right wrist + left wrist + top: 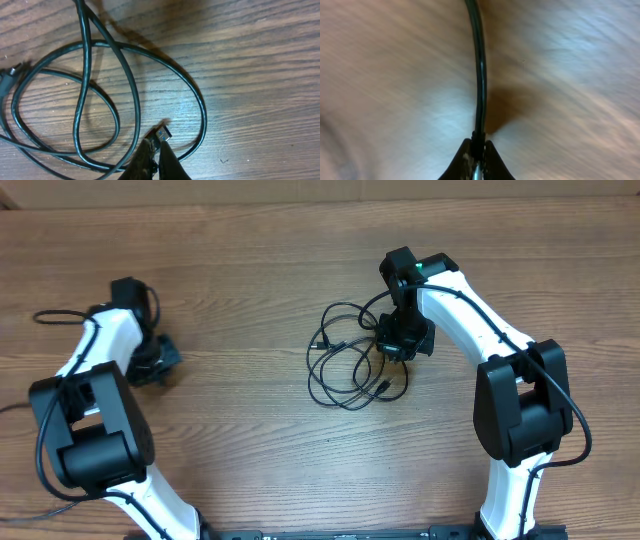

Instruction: Untangle cables

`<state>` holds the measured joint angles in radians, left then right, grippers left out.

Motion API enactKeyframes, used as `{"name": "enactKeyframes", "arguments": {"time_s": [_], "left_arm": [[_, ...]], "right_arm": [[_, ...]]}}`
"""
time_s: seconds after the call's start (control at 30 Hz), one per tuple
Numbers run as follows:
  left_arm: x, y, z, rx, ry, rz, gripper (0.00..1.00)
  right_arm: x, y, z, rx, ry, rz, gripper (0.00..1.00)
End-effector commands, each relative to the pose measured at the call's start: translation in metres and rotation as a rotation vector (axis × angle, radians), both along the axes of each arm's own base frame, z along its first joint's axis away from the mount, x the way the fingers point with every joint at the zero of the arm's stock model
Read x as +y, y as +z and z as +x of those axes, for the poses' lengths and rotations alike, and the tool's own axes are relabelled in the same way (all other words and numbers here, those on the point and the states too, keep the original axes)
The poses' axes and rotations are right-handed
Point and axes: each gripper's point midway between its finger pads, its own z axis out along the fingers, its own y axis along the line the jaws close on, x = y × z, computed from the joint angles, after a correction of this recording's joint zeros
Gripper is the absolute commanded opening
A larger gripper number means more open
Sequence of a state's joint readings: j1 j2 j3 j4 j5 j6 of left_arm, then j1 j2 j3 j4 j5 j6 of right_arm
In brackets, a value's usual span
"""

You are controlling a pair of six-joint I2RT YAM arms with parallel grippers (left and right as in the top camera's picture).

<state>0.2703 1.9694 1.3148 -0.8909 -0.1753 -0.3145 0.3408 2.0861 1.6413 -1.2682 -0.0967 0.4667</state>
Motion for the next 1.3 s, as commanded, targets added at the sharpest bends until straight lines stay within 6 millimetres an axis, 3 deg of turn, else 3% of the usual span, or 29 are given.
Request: {"name": "enactKeyframes", "arguments": {"time_s": [0.0,0.2,0.23,0.27,0.33,0.53,0.63,0.8,1.03,1.07,1.17,1.27], "left_arm": [[0.057,0.035,-0.001,-0.030,0.205,0.146,0.04],[0.093,0.071,-0.008,-0.045,0.307,0.143,0.04],[0.095,0.074,-0.009,-0.047,0.318,0.135,0.07],[0.096,0.075,-0.010,-0.053,0.326,0.117,0.16],[0.091,0.074,-0.007,-0.072,0.334,0.065,0.29],[0.061,0.071,0.015,-0.128,0.230,-0.077,0.33],[0.032,0.071,0.033,-0.164,0.112,-0.154,0.32],[-0.038,0.074,0.065,-0.213,-0.152,-0.258,0.34],[-0.130,0.079,0.083,-0.220,-0.482,-0.274,0.38],[-0.142,0.081,0.085,-0.222,-0.517,-0.276,0.41],[-0.181,0.092,0.088,-0.236,-0.618,-0.280,0.64],[-0.215,0.104,0.090,-0.255,-0.699,-0.285,0.84]], "right_arm": [[-0.001,0.009,0.003,-0.030,0.002,0.004,0.04],[-0.001,0.009,0.004,-0.032,0.002,0.004,0.04],[-0.001,0.009,0.004,-0.032,0.002,0.005,0.04],[-0.001,0.009,0.004,-0.032,0.002,0.005,0.04],[-0.001,0.009,0.004,-0.032,0.002,0.005,0.04],[-0.001,0.009,0.003,-0.031,0.002,0.004,0.04],[-0.001,0.009,0.004,-0.032,0.002,0.005,0.04],[-0.001,0.009,0.003,-0.031,0.002,0.004,0.04],[-0.004,0.009,-0.003,-0.004,-0.002,-0.005,0.10],[-0.007,0.010,-0.004,0.004,-0.012,-0.008,0.12],[-0.019,0.010,-0.004,0.024,-0.060,-0.011,0.23],[-0.036,0.012,-0.003,0.051,-0.120,0.008,0.52]]}}
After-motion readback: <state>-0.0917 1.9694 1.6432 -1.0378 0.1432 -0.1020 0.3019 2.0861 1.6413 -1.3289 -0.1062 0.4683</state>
